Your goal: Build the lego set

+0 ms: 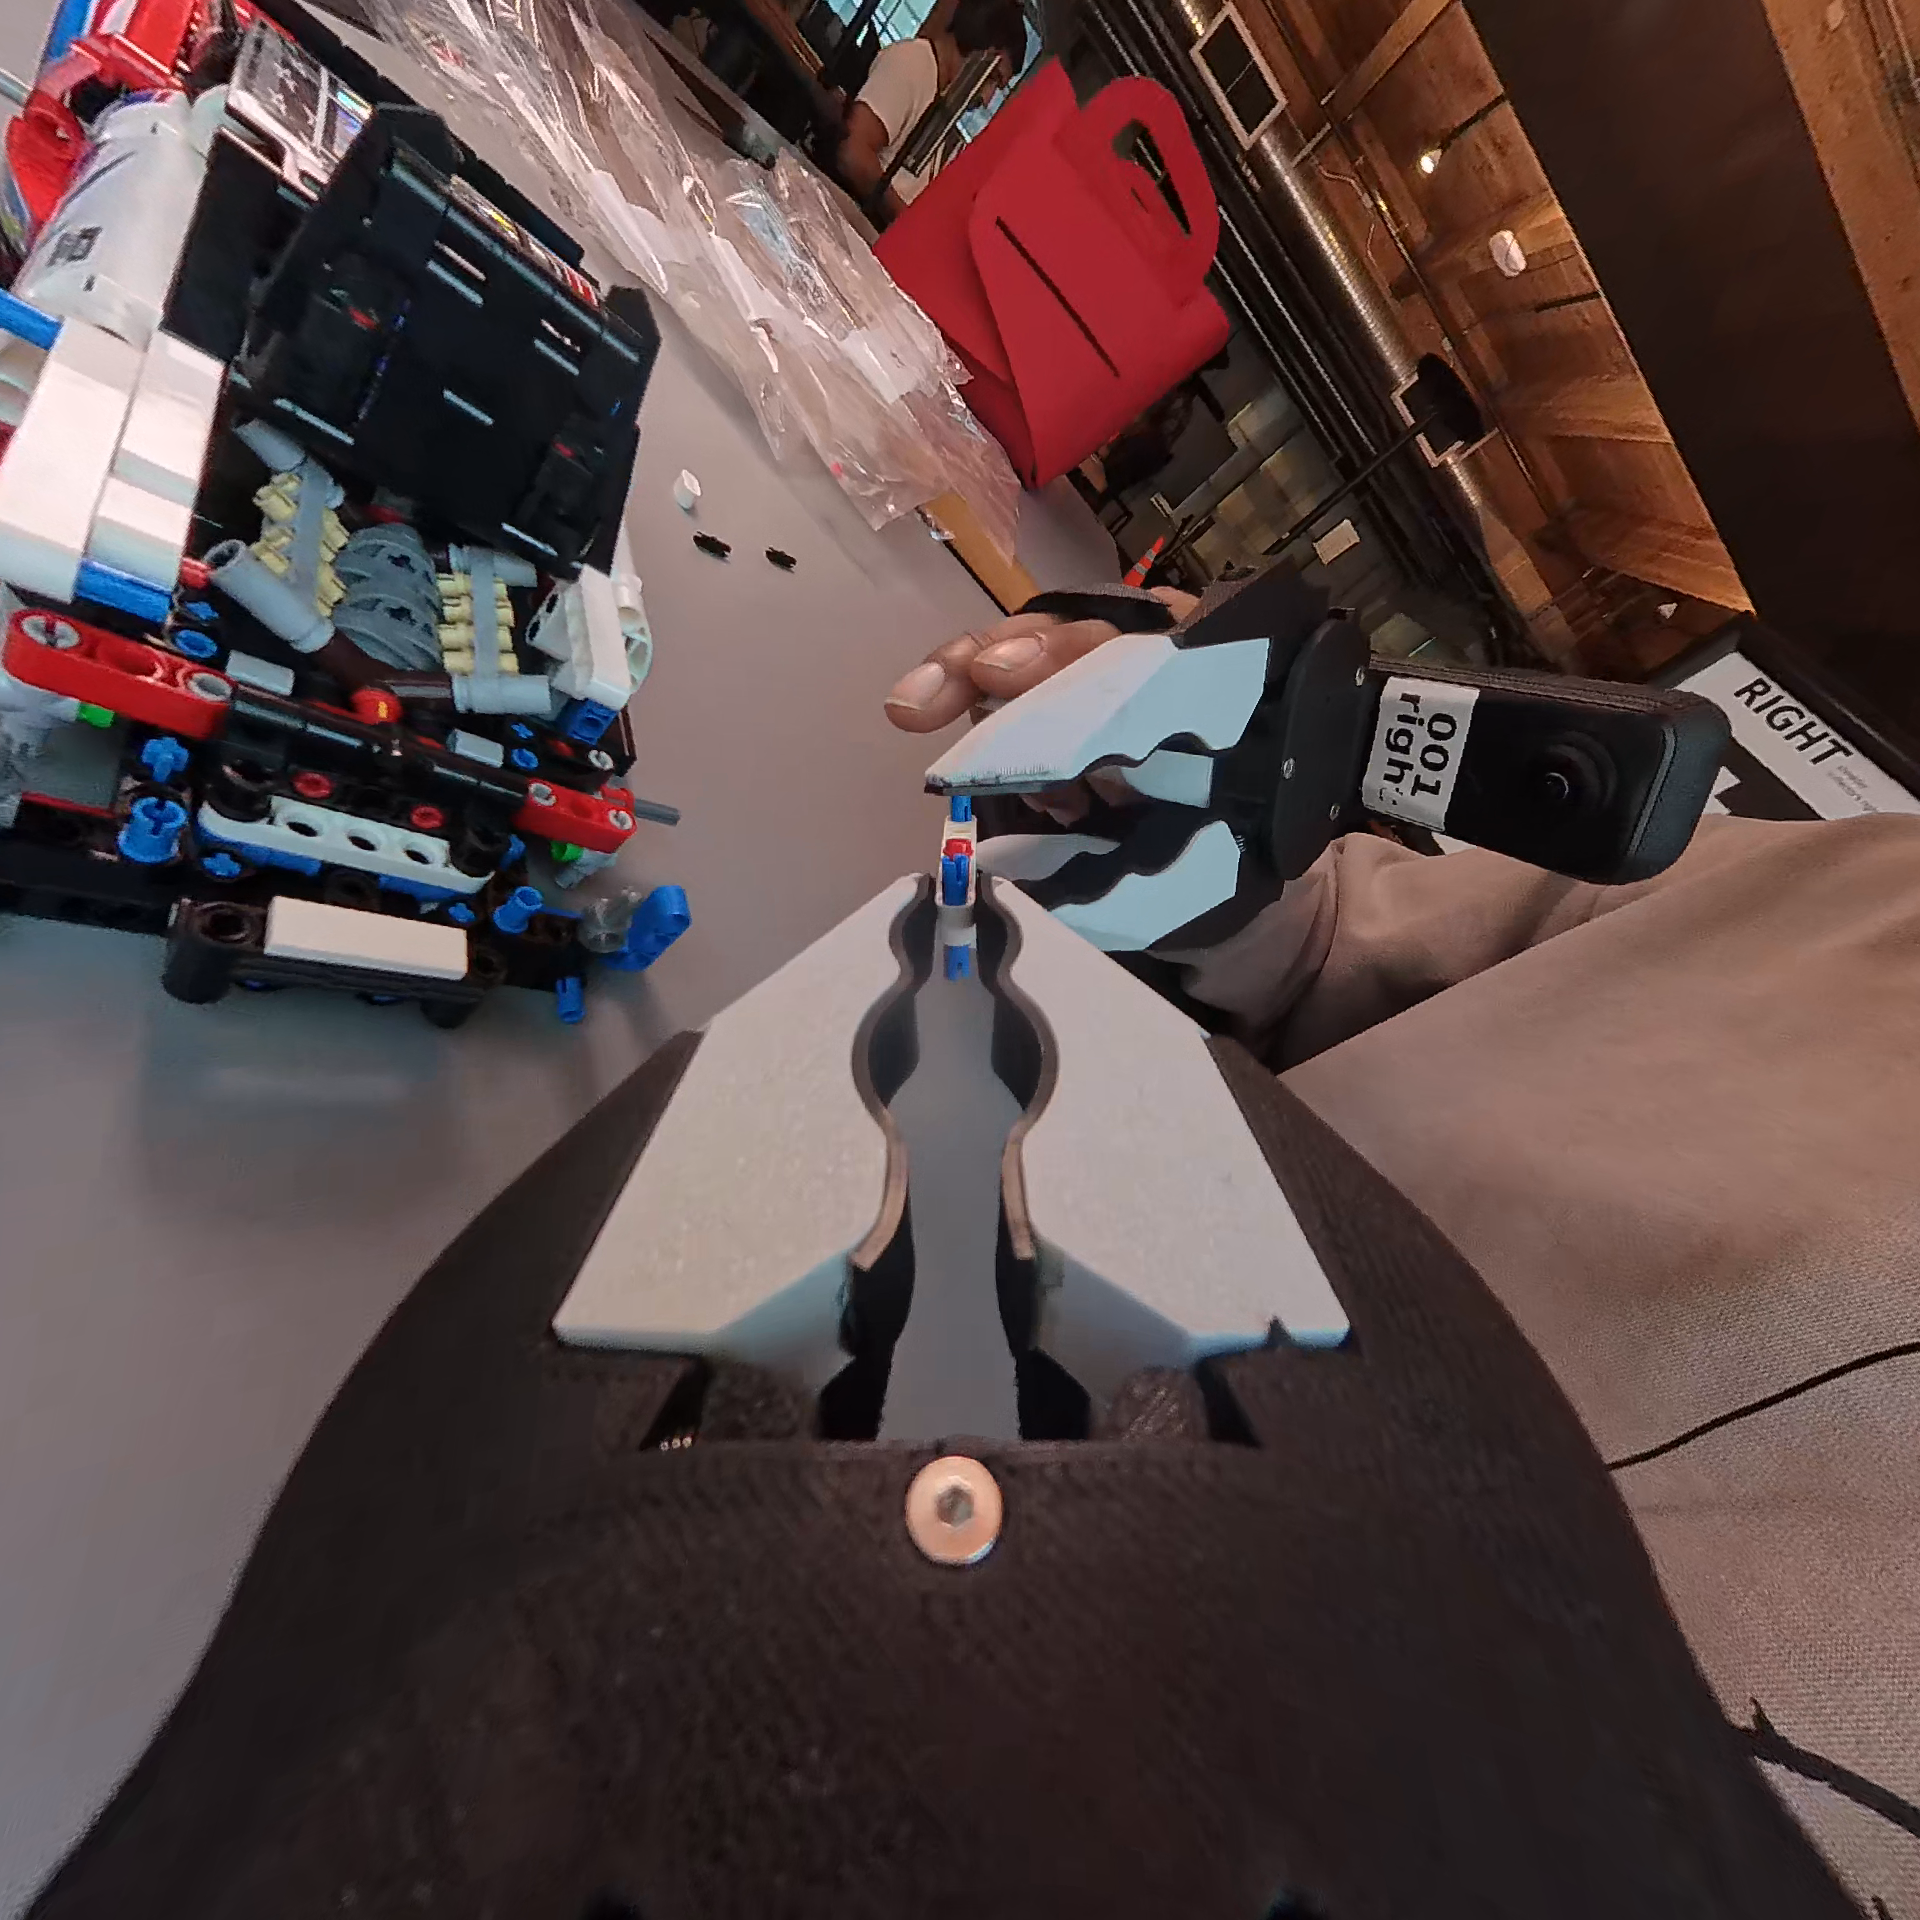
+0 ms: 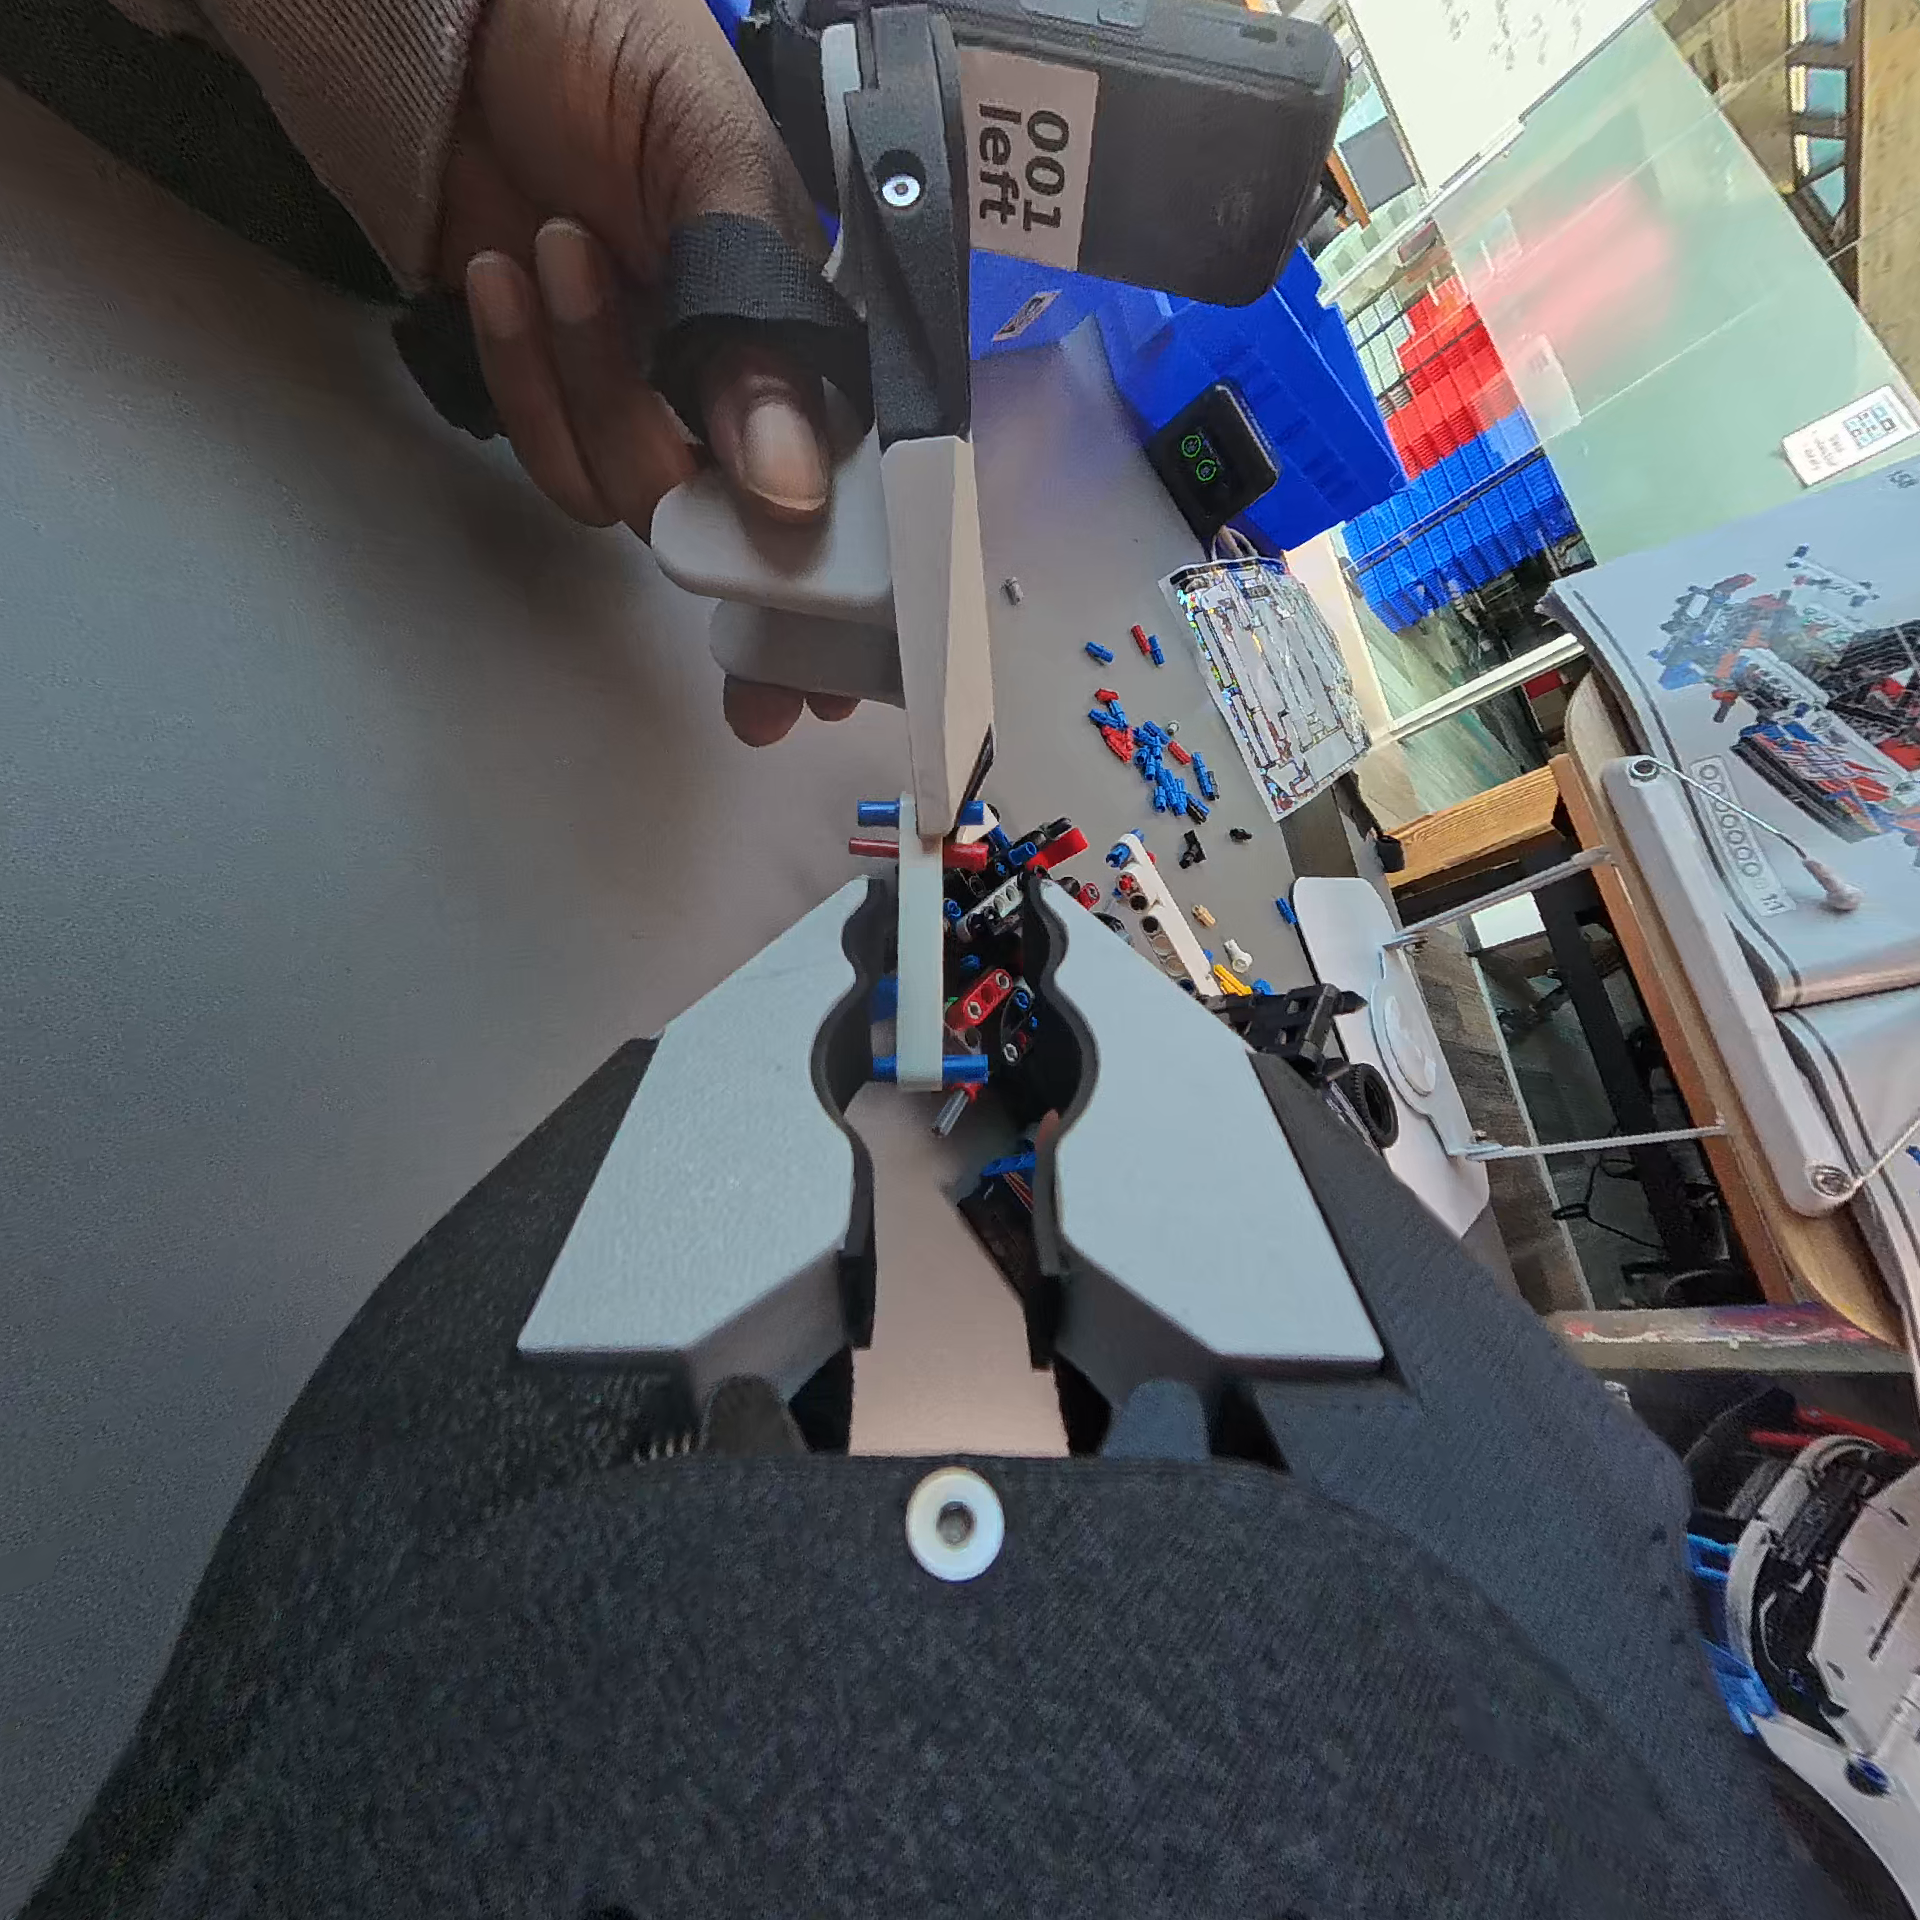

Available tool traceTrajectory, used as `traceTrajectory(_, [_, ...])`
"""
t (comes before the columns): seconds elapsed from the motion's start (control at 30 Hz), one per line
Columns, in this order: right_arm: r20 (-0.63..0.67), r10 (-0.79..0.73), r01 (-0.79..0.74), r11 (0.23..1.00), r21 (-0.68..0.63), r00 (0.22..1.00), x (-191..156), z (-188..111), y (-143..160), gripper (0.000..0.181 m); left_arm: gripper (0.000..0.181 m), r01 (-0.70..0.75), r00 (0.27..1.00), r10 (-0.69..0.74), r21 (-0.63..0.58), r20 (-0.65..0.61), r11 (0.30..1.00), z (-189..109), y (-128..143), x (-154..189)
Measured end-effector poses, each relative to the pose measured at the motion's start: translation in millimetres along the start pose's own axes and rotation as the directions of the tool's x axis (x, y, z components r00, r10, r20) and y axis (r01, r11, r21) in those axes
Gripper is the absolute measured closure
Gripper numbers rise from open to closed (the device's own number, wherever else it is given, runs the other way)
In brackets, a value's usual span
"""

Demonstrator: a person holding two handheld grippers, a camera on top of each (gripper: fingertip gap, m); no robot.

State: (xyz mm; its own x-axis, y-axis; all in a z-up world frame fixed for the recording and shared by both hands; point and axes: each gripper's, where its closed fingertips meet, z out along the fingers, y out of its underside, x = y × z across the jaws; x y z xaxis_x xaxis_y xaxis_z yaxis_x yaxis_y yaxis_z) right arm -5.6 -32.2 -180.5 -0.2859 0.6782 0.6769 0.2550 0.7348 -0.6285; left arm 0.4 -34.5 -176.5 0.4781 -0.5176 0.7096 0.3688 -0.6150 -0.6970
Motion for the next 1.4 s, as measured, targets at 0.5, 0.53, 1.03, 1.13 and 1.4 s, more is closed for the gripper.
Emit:
traceTrajectory(0.5, [0.049,-0.067,0.067,0.998,0.004,0.997,-13.7,1.1,0.0,0.167,0.176,0.180,0.980,-0.182,-0.044,-0.074,0.983,4.6,11.5,1.9])
traceTrajectory(0.53, [0.047,-0.059,0.059,0.998,0.001,0.997,-12.7,1.4,0.9,0.168,0.176,0.178,0.981,-0.180,-0.040,-0.069,0.983,4.8,10.8,1.2])
traceTrajectory(1.03, [-0.012,-0.105,0.105,0.993,0.049,0.994,-10.3,-0.8,-6.2,0.169,0.176,0.031,0.999,-0.034,-0.069,-0.039,0.997,0.6,8.0,7.4])
traceTrajectory(1.13, [-0.030,-0.101,0.102,0.993,0.054,0.994,-8.0,-1.3,-7.9,0.170,0.176,0.046,0.998,-0.049,-0.059,-0.048,0.997,0.0,6.0,8.9])
traceTrajectory(1.4, [0.028,-0.034,0.033,0.997,0.066,0.999,-12.5,-0.4,-3.5,0.173,0.177,0.119,0.989,-0.124,-0.062,-0.080,0.991,2.3,11.8,6.5])
